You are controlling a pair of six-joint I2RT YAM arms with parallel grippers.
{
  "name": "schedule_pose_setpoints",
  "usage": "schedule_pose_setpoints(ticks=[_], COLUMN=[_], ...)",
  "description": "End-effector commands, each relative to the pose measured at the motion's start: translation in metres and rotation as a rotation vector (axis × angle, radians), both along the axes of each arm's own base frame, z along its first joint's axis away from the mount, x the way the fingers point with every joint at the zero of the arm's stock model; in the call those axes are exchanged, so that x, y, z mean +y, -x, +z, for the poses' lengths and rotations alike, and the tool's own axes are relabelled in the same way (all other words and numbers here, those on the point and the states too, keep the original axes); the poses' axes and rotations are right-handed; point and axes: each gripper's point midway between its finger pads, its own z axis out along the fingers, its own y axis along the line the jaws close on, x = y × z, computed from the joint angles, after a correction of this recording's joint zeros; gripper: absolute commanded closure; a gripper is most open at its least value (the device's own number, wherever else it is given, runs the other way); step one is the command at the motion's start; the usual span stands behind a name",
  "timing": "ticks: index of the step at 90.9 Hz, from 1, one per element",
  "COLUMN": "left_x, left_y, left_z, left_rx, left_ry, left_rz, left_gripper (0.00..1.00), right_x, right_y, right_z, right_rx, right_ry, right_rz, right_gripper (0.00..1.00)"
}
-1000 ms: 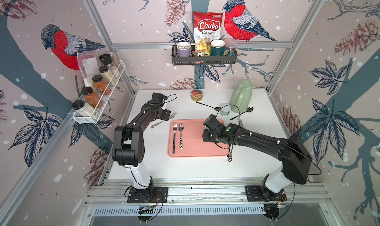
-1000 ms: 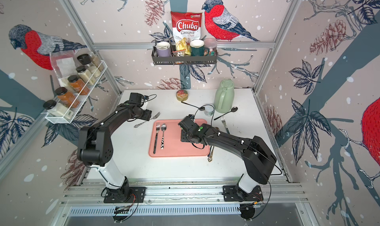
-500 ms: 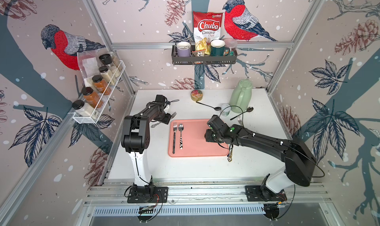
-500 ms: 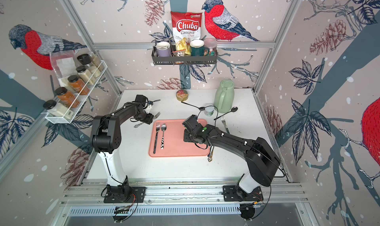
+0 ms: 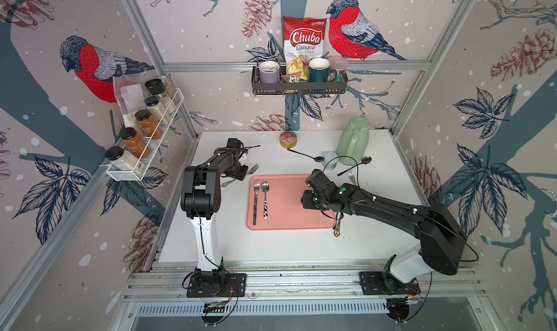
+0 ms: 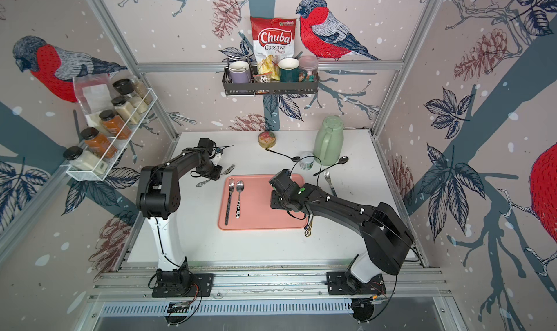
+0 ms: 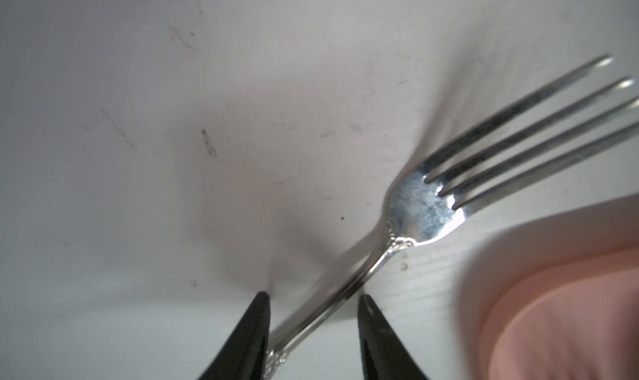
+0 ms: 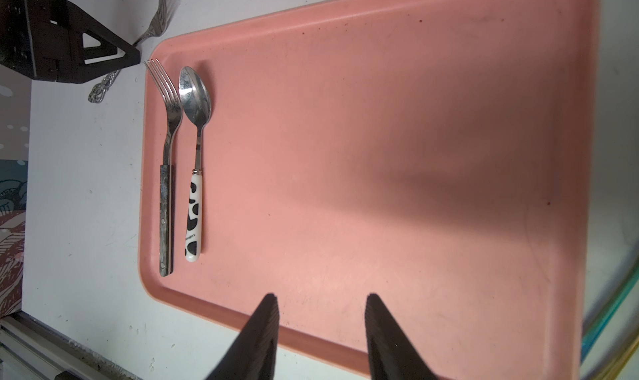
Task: Set the spoon and fork side by side
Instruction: Pick up the fork at the center of the board.
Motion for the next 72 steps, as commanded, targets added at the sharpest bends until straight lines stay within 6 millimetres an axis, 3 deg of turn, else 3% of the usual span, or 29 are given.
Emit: schedule_pose_setpoints(ticks=[1,12,20,24,49,72], left_x=[0.001,0.002,0.002,0.005,0.025,0.035], left_y=[0.008,0.012,0.012,0.011,0.006,0.011], left_z=[-0.009,-0.013,-0.012,-0.011,0.011,0.082], left_rx=[0.039,0.064,0.062,0.058,-0.005,-0.137], left_ry=[0.001,0.001,-0.001,-0.015,-0.100,-0.134], left_rz=[0.006,0.011,0.023,0.037,0.158,0.356], left_gripper=[0.58,0.71,0.86,1.00,1.00,1.00], right_x=[0.004,0.005,0.005,0.005,0.004,0.005], right_y=[-0.002,-0.002,-0.002,-0.001,0.000,-0.001], right_z=[0.004,0.002,0.001,0.001,0.000,0.001], right_rx=[-0.012,-0.007,-0.002,-0.001,0.005,0.010], right_ry=[-0.021,-0.025,-0.023,-0.023,-0.025,-0.031], right_rz=[0.006,0.008,0.009,0.010,0.007,0.004], right_gripper=[0.57,0.57,0.57,0.57,0.57,0.57])
